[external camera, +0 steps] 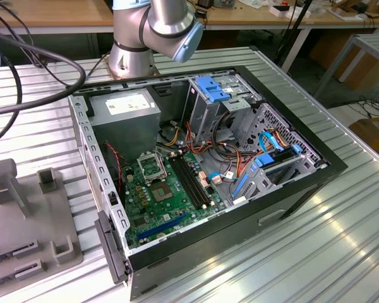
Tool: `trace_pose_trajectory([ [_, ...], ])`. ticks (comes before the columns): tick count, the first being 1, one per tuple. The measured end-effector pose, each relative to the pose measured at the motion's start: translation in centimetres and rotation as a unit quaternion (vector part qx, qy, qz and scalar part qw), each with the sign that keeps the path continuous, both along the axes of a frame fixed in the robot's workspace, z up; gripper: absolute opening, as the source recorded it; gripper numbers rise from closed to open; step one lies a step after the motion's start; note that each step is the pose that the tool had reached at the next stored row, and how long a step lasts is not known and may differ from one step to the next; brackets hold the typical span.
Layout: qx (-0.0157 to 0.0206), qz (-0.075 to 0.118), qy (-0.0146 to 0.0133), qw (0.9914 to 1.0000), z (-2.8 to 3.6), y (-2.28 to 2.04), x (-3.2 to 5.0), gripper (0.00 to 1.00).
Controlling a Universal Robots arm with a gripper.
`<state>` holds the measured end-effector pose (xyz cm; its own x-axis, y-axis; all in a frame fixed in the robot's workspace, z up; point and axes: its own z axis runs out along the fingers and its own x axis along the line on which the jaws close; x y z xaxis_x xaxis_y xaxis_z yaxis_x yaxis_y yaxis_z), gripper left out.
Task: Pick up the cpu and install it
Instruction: 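Pick up the cpu and move it towards the insertion slot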
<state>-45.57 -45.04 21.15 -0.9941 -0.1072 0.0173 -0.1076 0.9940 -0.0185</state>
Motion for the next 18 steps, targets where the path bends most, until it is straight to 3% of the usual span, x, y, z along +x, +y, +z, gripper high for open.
trace_pose_trajectory([
  [18, 0.0000, 0.000, 0.0000, 1.00000, 0.35, 0.00, 0.00, 0.47],
])
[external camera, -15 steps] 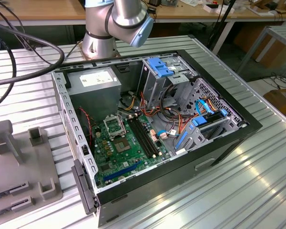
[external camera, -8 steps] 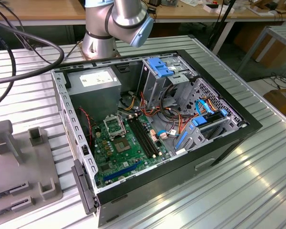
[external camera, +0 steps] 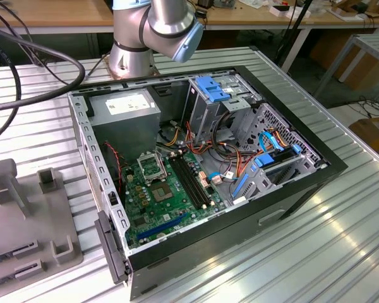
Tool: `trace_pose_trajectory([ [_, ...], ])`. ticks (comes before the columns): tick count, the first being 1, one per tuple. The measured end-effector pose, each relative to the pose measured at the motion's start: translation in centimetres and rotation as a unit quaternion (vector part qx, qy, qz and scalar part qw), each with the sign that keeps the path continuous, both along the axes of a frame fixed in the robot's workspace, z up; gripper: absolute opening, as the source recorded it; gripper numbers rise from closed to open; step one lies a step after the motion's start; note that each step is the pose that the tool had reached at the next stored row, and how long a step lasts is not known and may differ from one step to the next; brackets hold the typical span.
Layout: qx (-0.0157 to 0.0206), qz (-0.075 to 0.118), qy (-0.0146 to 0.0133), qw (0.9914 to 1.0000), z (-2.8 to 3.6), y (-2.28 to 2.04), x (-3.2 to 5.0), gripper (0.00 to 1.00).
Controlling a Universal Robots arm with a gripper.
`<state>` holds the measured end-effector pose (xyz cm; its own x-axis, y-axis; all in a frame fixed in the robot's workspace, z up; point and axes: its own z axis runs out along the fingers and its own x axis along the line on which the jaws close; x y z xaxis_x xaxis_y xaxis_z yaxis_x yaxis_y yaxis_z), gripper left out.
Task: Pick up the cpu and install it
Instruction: 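Pick up the cpu and move it towards the insertion slot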
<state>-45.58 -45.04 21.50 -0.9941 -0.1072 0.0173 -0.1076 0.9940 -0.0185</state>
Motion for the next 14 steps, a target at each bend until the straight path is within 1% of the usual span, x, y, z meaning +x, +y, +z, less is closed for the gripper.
trace_pose_trajectory([
  [2, -0.0001, 0.000, 0.0001, 1.00000, 0.13, 0.00, 0.00, 0.47],
  [7, 0.0000, 0.000, 0.0000, 1.00000, 0.75, 0.00, 0.00, 0.47],
  [12, 0.0000, 0.000, 0.0000, 1.00000, 1.52, 0.00, 0.00, 0.47],
  [14, 0.0000, 0.000, 0.0001, 1.00000, 1.99, 0.00, 0.00, 0.47],
])
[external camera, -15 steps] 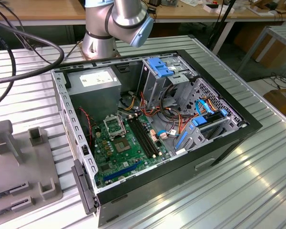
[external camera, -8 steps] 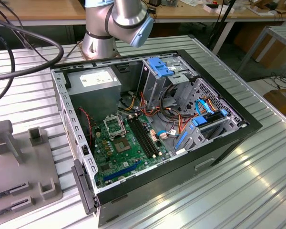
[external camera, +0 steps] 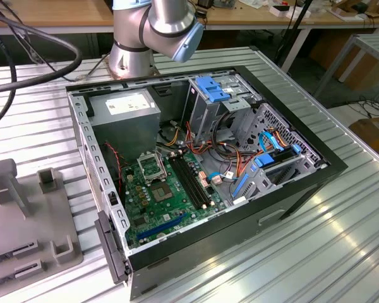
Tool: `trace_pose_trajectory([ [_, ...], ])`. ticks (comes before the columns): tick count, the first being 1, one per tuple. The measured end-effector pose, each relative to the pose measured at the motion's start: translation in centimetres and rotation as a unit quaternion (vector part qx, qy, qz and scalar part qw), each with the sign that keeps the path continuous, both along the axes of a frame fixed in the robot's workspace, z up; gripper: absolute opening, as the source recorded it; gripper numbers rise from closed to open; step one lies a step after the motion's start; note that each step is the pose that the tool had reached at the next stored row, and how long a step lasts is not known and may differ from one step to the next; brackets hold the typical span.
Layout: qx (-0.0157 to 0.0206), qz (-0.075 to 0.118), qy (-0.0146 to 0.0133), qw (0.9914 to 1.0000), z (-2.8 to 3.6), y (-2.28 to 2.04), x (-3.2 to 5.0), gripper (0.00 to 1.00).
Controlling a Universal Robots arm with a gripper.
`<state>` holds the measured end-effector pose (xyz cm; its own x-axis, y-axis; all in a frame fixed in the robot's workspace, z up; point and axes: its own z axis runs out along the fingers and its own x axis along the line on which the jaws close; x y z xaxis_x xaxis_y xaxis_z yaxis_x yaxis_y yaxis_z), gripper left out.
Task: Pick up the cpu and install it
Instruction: 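Pick up the cpu and move it towards the insertion slot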
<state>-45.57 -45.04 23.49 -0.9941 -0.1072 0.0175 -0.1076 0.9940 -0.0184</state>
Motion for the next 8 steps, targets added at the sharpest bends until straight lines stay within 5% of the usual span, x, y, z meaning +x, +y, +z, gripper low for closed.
trace_pose_trajectory([
  [8, 0.0000, 0.000, 0.0001, 1.00000, 1.02, 0.00, 0.00, 0.47],
])
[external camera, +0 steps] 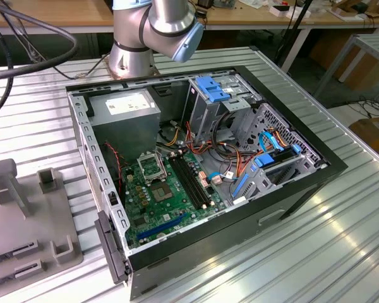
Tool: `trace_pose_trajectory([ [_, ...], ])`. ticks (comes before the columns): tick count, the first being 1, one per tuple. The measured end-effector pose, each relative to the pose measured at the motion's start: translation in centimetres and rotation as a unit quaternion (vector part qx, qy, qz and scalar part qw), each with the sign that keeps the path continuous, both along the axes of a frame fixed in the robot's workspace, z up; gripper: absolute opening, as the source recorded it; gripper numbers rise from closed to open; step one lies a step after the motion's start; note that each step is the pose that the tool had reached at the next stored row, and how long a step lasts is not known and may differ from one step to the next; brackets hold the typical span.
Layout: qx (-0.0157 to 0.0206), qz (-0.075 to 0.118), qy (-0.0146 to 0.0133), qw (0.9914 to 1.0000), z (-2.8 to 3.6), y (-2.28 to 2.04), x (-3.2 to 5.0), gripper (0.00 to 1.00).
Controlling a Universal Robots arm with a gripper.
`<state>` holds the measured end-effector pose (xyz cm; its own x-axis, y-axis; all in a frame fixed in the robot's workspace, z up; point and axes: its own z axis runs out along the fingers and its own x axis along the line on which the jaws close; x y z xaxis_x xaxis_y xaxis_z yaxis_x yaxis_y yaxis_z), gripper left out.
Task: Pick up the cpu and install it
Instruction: 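Pick up the cpu and move it towards the insertion slot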
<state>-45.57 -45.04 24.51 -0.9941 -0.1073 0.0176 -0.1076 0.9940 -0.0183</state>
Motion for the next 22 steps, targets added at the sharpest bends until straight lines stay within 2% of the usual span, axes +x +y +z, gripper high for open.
trace_pose_trajectory([
  [14, 0.0000, -0.004, 0.0001, 0.99999, -0.07, 0.00, 0.10, 0.47],
  [18, 0.0000, -0.019, 0.0001, 0.99981, -0.46, 0.00, 0.09, 0.47],
  [22, 0.0000, -0.039, 0.0001, 0.99922, -1.13, 0.00, 0.09, 0.47],
])
